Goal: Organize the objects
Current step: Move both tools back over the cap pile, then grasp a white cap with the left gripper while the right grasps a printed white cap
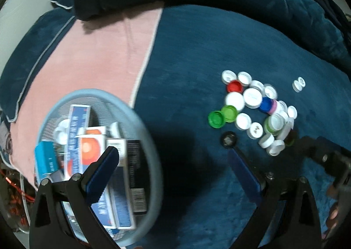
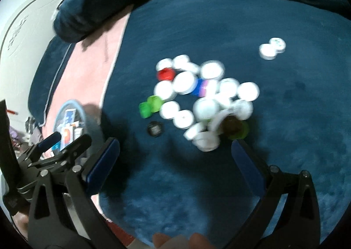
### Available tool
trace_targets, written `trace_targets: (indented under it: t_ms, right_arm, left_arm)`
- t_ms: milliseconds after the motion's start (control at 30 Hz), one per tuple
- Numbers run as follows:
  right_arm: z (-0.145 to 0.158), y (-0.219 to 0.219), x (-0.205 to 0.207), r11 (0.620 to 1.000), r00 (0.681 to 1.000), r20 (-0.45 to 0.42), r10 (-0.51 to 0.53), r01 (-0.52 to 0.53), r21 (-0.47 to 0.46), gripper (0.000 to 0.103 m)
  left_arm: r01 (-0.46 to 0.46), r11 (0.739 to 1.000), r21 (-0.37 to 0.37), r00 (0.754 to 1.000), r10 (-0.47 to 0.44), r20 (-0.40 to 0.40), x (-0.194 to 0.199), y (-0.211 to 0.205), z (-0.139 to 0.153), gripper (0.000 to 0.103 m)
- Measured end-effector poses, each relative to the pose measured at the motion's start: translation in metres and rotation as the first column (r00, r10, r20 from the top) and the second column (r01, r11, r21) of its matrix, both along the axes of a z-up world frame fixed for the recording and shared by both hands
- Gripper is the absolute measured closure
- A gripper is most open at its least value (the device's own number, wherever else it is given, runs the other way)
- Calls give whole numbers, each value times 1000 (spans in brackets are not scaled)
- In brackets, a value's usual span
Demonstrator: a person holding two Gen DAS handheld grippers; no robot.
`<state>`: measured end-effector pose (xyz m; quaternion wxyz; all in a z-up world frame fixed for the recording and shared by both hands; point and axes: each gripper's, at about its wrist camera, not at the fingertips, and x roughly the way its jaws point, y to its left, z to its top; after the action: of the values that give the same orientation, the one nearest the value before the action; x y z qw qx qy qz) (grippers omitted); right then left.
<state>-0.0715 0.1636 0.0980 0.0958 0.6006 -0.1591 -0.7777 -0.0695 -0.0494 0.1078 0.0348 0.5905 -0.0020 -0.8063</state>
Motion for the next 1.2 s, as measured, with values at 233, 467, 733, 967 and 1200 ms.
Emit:
trace_targets:
  t_ms: [233, 467, 733, 967, 1200]
  right_arm:
    - [-20, 38, -2, 995, 994, 42, -96, 95, 37, 0]
    - [-25, 68, -7, 979, 978, 49, -201, 200, 28, 0]
    - [-29, 92, -22, 964, 963, 49, -265, 265, 6, 0]
    - [-37, 111, -66, 946, 944, 54, -325, 325, 14, 0]
    - [-52, 128, -113, 917, 918, 38, -396, 393, 68, 4]
  left_arm:
    - [51, 998, 25, 999, -51, 4, -6, 22, -8, 3]
    - [108, 994, 23, 994, -108, 1, -8, 40, -11, 3]
    - [102, 991, 89, 995, -99, -33, -31, 58, -13, 3]
    - [140, 981, 132, 989, -132, -69, -63, 84, -18, 3]
    - [186, 973, 136, 981, -175, -88, -80, 98, -27, 3]
